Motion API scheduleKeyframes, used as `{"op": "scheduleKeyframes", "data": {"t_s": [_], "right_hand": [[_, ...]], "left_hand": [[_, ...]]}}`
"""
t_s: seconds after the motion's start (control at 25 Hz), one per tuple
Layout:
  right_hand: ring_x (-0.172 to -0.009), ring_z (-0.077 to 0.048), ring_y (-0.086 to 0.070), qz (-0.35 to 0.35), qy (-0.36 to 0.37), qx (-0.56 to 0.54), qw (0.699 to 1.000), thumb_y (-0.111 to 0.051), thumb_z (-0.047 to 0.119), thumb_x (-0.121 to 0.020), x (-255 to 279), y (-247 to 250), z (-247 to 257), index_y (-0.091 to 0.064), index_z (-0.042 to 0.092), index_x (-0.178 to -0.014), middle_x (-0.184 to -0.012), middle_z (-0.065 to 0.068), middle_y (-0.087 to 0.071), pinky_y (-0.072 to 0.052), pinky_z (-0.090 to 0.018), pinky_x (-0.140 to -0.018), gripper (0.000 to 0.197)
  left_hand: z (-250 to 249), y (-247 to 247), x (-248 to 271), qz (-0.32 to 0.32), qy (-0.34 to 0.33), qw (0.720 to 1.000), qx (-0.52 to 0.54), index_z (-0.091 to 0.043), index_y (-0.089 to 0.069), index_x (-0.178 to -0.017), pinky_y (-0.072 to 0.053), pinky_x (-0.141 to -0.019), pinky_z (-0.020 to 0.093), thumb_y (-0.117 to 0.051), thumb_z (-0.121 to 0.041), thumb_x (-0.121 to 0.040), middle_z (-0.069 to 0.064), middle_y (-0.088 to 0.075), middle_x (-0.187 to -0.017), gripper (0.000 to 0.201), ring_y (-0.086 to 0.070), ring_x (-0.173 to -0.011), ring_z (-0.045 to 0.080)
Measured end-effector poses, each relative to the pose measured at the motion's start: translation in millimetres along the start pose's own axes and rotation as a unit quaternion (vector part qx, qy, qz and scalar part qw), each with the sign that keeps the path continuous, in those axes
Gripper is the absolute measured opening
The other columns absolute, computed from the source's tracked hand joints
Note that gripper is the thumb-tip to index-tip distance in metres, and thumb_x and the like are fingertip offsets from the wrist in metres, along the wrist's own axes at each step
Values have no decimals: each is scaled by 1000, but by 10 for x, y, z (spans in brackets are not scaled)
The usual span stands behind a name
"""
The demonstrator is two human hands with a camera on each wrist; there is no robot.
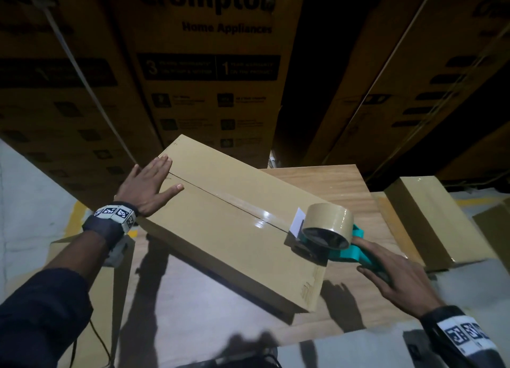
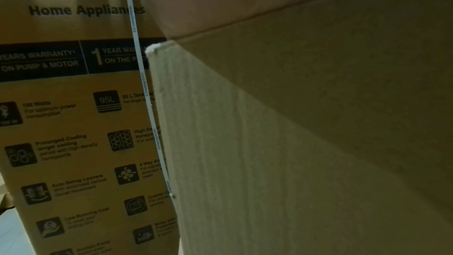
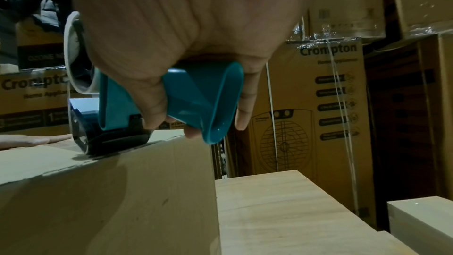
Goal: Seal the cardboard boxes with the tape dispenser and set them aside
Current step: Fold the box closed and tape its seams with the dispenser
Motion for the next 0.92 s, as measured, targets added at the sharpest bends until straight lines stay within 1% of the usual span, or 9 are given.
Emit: {"op": "scheduleKeyframes", "data": {"t_s": [0.16, 0.24, 0.28, 0.36, 0.44, 0.6, 0.68, 0.8, 0.92], "right_hand": [[-79, -7, -67, -11, 2, -9, 1000, -25, 74, -97, 19, -42, -45, -20, 58, -153, -124, 12, -67, -60, -26, -61, 58], [-85, -7, -67, -16, 0, -24, 1000, -31, 73, -96, 16, -70, -51, -18, 61, -151, -126, 12, -66, -58, -23, -66, 58], [-87, -6, -66, -13, -2, -31, 999, -41, 69, -96, 24, -80, -51, -17, 62, -150, -126, 12, -65, -55, -20, -68, 60], [-89, -5, -64, -16, -1, -34, 999, -66, 46, -93, 17, -82, -52, -16, 64, -150, -124, 12, -66, -47, -16, -72, 77], [-90, -5, -63, -20, -6, -36, 999, -76, 28, -89, 2, -96, -87, -17, 64, -150, -122, 12, -67, -46, -19, -75, 92], [-93, -1, -58, -25, -1, -46, 999, -80, 23, -86, 6, -117, -102, -15, 64, -150, -124, 11, -66, -48, -28, -79, 100], [-93, -3, -59, -20, 0, -54, 998, -79, 23, -87, 7, -147, -100, -13, 65, -150, -124, 11, -66, -51, -31, -81, 100], [-93, -4, -59, -25, -1, -58, 998, -79, 24, -88, 8, -153, -124, -14, 65, -150, -124, 10, -66, -52, -31, -80, 99], [-92, -7, -63, -20, 0, -71, 997, -77, 26, -90, 21, -158, -154, -15, 64, -150, -126, 11, -65, -53, -29, -78, 94]], "left_hand": [[-41, 47, 30, 1, 9, 1000, -6, -29, 3, -164, 11, -121, 50, -4, -87, -88, -6, 8, -169, 95, 1, -157, 13], [-196, 92, 73, 2, 15, 1000, -21, -32, 4, -163, 14, -121, 53, -3, -90, -86, -3, 10, -168, 97, 1, -158, 18], [-382, 96, 105, 11, 0, 1000, -29, -33, 5, -163, 13, -122, 54, -2, -92, -84, -2, 11, -168, 99, 1, -158, 21], [-944, 48, 205, 36, -70, 997, -25, -30, 8, -162, 10, -125, 54, -5, -95, -83, -2, 13, -168, 103, 4, -158, 22], [-1648, -59, 376, 67, -162, 984, -10, -27, 10, -162, 10, -126, 51, -12, -97, -81, -4, 14, -168, 109, 9, -158, 20], [-2826, -265, 756, 100, -271, 957, 3, -19, 8, -163, 9, -127, 48, -23, -101, -76, 0, 16, -169, 123, 17, -156, 19], [-3222, -323, 876, 102, -290, 952, 14, -19, -6, -165, 5, -127, 51, -30, -102, -74, 4, 2, -170, 125, 11, -158, 22], [-3543, -308, 944, 100, -277, 955, 33, -23, -29, -160, 3, -126, 54, -33, -102, -72, 8, -34, -164, 119, -12, -157, 28], [-3591, -287, 966, 88, -237, 967, 32, -27, -26, -161, 6, -125, 56, -32, -104, -68, 5, -33, -165, 121, -10, -158, 24]]}}
Point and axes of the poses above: each hand's wrist, its own x-axis away from the middle knuckle, its own y-axis out of the back of the hand, z = x × y, the point moved 8 cm from there along -x, towards the middle knuckle
